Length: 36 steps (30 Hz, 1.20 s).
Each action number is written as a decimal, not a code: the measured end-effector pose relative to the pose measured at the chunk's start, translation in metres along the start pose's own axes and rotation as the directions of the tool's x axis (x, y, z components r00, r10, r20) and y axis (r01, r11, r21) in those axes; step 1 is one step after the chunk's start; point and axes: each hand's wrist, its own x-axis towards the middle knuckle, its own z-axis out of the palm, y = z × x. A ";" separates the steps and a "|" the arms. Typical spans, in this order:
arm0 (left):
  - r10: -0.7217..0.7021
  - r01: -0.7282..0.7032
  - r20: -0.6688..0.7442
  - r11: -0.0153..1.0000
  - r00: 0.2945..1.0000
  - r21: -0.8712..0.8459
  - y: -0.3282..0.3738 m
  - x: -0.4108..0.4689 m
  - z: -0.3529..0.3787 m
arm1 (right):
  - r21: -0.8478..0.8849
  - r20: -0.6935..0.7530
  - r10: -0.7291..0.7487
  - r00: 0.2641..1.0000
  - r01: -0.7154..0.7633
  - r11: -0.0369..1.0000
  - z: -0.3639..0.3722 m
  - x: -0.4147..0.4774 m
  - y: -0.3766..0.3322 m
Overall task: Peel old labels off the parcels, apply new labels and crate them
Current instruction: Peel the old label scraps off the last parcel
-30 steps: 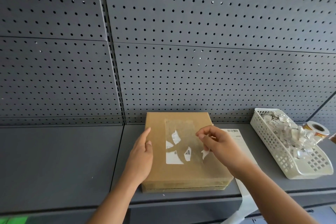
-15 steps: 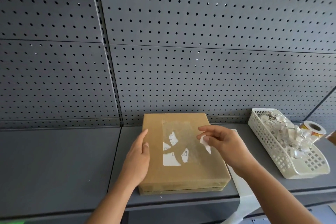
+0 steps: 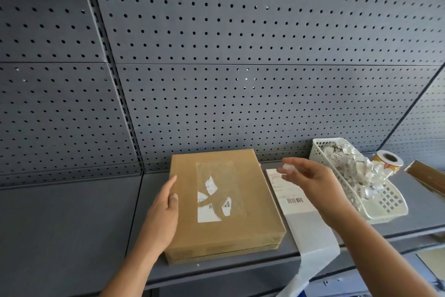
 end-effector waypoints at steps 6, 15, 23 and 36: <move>-0.006 0.006 -0.003 1.000 1.000 0.005 -0.003 0.003 0.000 | -0.171 -0.088 -0.070 0.994 0.054 0.984 -0.037 0.001 0.011; -0.011 0.011 -0.009 0.999 1.000 0.037 -0.005 0.003 -0.001 | -0.290 -0.368 -0.113 0.923 0.002 0.957 -0.097 0.010 0.023; -0.025 0.027 -0.026 0.998 0.999 0.061 0.000 0.002 0.006 | -0.535 -0.535 -0.197 0.822 -0.149 0.832 -0.153 0.023 0.047; -0.040 0.041 -0.016 0.998 0.999 0.057 0.000 0.004 0.006 | -0.536 -0.540 -0.077 0.838 -0.272 0.799 -0.146 0.036 0.078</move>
